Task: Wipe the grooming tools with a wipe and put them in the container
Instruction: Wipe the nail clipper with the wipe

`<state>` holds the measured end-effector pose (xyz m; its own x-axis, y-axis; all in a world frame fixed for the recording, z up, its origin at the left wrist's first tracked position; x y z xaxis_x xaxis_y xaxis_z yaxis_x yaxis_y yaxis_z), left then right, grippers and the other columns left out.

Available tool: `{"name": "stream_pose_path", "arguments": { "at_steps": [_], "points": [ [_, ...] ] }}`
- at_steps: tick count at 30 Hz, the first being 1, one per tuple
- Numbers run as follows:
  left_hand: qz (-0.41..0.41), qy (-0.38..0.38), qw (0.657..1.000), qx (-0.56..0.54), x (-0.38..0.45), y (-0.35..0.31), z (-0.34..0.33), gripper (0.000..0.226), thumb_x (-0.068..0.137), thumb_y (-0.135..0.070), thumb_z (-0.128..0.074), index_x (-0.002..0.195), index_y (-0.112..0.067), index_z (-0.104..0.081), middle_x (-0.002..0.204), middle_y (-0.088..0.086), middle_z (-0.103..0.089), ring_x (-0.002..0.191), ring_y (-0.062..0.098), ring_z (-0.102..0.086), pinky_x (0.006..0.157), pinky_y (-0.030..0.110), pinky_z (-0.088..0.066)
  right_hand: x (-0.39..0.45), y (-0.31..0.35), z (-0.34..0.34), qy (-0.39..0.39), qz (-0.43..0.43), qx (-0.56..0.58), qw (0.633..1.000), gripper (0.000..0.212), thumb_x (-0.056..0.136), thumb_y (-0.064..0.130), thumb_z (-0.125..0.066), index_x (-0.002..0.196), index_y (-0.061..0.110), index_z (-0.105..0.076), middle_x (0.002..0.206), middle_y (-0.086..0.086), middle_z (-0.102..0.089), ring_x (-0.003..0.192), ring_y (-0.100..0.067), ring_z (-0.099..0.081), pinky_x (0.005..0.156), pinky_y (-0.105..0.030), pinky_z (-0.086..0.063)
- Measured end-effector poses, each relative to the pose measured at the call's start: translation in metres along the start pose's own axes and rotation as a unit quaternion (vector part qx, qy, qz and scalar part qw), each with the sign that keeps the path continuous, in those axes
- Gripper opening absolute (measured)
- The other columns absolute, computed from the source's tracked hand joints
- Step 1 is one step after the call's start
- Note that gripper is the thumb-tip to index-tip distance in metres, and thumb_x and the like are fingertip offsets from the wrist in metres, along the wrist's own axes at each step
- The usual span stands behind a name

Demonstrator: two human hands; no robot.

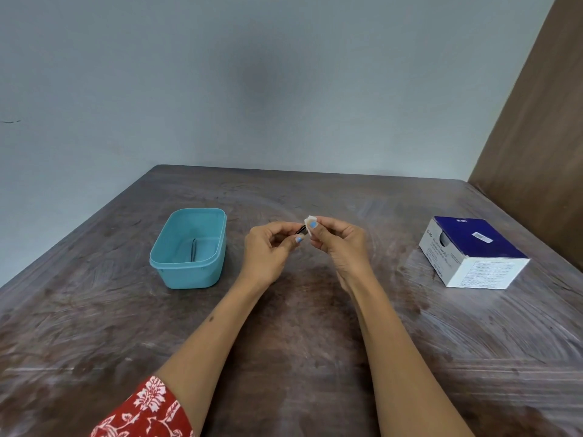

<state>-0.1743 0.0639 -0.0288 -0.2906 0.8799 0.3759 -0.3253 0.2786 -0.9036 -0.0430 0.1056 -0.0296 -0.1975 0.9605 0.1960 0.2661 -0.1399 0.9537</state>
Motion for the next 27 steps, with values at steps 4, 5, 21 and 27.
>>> {"name": "stream_pose_path", "arguments": {
  "at_steps": [4,5,21,27],
  "points": [
    [-0.001,0.000,1.000,0.000,0.0002,0.0004,0.0004,0.023,0.081,-0.002,-0.066,0.103,-0.009,-0.070,0.090,0.002,-0.071,0.082,0.008,-0.068,0.073,0.016,-0.054,-0.0004,0.0002,-0.0008,0.014,0.007,-0.005,1.000,0.014,0.079,0.003,-0.069,0.084,0.016,-0.071,0.072,0.006,-0.073,0.074,-0.004,-0.068,0.069,-0.019,-0.054],
    [-0.002,-0.001,1.000,0.000,0.0002,0.0005,-0.0001,0.022,0.081,-0.002,-0.066,0.101,-0.009,-0.070,0.090,0.003,-0.071,0.081,0.008,-0.068,0.073,0.017,-0.055,0.0004,-0.0006,-0.0003,0.012,0.004,-0.006,1.000,0.013,0.080,0.004,-0.068,0.084,0.016,-0.071,0.071,0.006,-0.072,0.073,-0.005,-0.067,0.070,-0.019,-0.054],
    [-0.006,0.006,1.000,0.006,-0.0007,-0.0015,-0.0005,0.023,0.081,-0.002,-0.066,0.100,-0.014,-0.070,0.086,-0.001,-0.070,0.081,0.009,-0.068,0.073,0.017,-0.055,0.0010,-0.0028,0.0010,0.008,-0.010,0.007,1.000,0.011,0.080,0.005,-0.068,0.083,0.015,-0.071,0.070,0.006,-0.072,0.070,-0.003,-0.066,0.073,-0.021,-0.055],
    [-0.010,0.014,1.000,0.005,-0.0020,-0.0014,-0.0021,0.022,0.079,-0.002,-0.068,0.097,-0.016,-0.071,0.084,-0.003,-0.071,0.081,0.011,-0.069,0.074,0.022,-0.056,0.0025,-0.0038,0.0025,-0.003,-0.018,0.016,1.000,0.006,0.081,0.007,-0.068,0.079,0.012,-0.071,0.065,0.006,-0.070,0.067,-0.004,-0.064,0.071,-0.019,-0.054]
  ]
}}
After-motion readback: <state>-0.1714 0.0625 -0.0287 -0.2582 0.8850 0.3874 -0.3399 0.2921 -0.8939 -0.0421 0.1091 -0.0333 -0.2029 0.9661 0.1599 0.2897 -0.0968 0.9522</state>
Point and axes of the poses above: each hand's wrist, its own x-axis towards the middle knuckle, its own z-axis out of the back of the hand, y = z × x, the point moved 5 cm from there along x, towards the middle knuckle
